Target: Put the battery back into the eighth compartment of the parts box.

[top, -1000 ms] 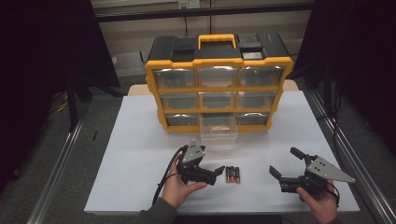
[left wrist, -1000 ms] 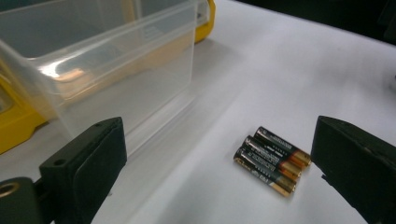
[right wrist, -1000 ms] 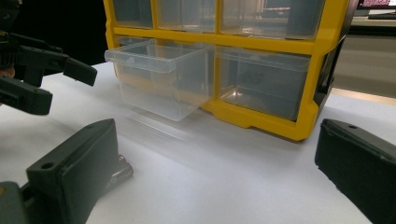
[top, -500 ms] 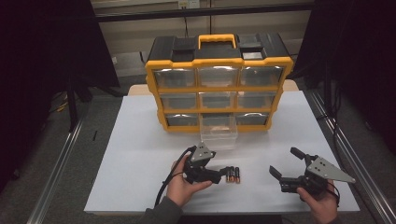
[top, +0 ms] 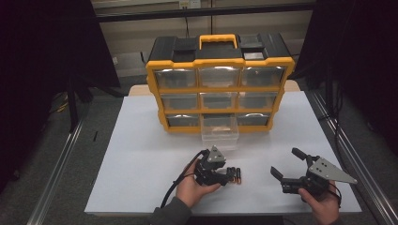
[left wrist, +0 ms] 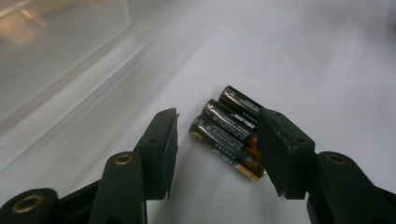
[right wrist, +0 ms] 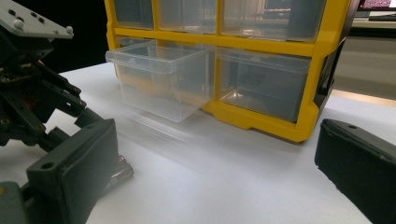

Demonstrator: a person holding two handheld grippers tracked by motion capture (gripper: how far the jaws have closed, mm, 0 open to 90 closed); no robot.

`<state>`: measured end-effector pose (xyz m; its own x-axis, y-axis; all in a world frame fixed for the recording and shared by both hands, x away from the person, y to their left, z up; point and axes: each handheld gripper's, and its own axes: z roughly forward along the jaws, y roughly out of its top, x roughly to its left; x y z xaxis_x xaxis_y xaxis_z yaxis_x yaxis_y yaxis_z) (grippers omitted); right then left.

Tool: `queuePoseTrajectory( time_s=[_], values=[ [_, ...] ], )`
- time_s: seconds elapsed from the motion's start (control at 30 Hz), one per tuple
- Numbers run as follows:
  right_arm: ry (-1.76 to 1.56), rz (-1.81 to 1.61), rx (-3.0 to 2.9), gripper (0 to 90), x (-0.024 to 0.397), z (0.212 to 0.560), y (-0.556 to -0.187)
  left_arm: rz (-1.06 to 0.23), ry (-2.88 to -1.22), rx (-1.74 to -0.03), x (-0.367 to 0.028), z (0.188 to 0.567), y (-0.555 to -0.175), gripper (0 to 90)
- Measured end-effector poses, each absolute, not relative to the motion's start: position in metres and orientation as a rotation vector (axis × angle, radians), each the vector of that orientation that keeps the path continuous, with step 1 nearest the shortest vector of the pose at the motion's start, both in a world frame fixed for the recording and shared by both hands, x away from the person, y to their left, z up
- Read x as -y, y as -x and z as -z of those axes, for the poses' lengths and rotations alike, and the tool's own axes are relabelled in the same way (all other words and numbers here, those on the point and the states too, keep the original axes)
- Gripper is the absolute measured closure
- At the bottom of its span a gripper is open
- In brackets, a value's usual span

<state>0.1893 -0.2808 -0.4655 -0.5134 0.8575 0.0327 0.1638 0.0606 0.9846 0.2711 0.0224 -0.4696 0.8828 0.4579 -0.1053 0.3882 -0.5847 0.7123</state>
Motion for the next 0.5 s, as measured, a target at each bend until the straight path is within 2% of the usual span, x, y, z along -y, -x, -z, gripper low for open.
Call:
queuePoseTrajectory(
  time_s=[0.1,0.13,0.3,0.33,0.37,0.4,0.5],
  values=[
    [-1.026,-1.498,-1.738,0.0,0.281,0.465,-0.189,-0.148,-2.269,-0.63,-0.02,0.471,-0.269,50.0],
    [-1.025,-1.496,-1.743,0.0,0.282,0.465,-0.189,-0.107,-2.265,-0.623,-0.021,0.472,-0.27,51.2],
    [-1.019,-1.496,-1.737,0.0,0.283,0.465,-0.189,-0.159,-2.334,-0.693,-0.028,0.473,-0.269,56.2],
    [-1.029,-1.499,-1.731,0.0,0.283,0.465,-0.189,-0.152,-2.333,-0.695,-0.03,0.473,-0.27,64.9],
    [-1.029,-1.499,-1.731,0.0,0.283,0.465,-0.189,-0.164,-2.319,-0.717,-0.032,0.473,-0.27,64.9],
    [-1.028,-1.499,-1.739,0.0,0.284,0.465,-0.188,-0.168,-2.324,-0.724,-0.033,0.473,-0.27,71.4],
    [-1.027,-1.498,-1.74,0.0,0.284,0.465,-0.188,-0.146,-2.328,-0.773,-0.034,0.471,-0.271,76.8]
  ],
)
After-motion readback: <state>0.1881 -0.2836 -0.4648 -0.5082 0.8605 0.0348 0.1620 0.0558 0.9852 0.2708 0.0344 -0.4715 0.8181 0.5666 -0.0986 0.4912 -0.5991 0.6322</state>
